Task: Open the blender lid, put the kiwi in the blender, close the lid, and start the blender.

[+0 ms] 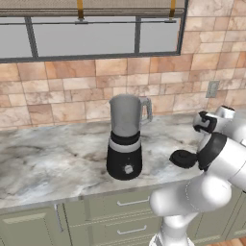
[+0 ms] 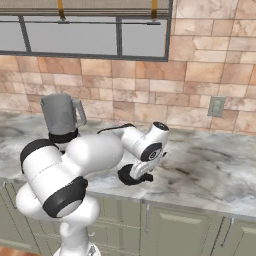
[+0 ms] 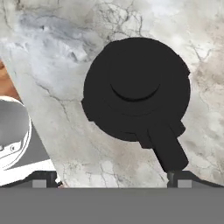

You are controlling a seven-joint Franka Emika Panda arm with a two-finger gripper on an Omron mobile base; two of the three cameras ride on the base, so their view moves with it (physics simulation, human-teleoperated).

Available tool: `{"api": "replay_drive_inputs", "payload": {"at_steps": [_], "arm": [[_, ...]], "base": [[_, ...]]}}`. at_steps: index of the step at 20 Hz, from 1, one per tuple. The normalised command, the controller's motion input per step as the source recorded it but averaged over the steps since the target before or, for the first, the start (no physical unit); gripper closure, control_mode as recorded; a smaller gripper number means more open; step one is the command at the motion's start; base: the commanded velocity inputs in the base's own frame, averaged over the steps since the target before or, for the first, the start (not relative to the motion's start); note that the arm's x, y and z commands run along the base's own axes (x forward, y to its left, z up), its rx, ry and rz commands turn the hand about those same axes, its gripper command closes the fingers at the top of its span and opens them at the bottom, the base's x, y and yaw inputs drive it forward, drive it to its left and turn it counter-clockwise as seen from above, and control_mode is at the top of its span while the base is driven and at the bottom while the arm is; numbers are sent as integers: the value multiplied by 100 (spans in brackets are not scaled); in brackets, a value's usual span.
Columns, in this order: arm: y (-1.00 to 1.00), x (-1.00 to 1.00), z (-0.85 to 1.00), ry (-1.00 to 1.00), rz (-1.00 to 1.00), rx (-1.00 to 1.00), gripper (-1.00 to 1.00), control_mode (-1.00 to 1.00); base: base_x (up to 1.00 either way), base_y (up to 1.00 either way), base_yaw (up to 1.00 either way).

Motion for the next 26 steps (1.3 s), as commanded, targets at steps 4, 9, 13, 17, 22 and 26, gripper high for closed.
{"api": "replay_drive_inputs", "payload": {"at_steps": [4,9,13,17,22,26], "arm": [[-2,0,-14,-9,57,0,-100,-100],[-11,0,-3,-16,48,1,-100,-100],[-3,5,-1,-19,28,4,-100,-100],[4,20,-22,-3,6,0,-100,-100],[13,37,-39,0,0,0,-100,-100],[0,33,-19,0,0,0,-100,-100]], "base": [[0,0,0],[0,0,0],[0,0,0],[0,0,0],[0,0,0],[0,0,0]]}}
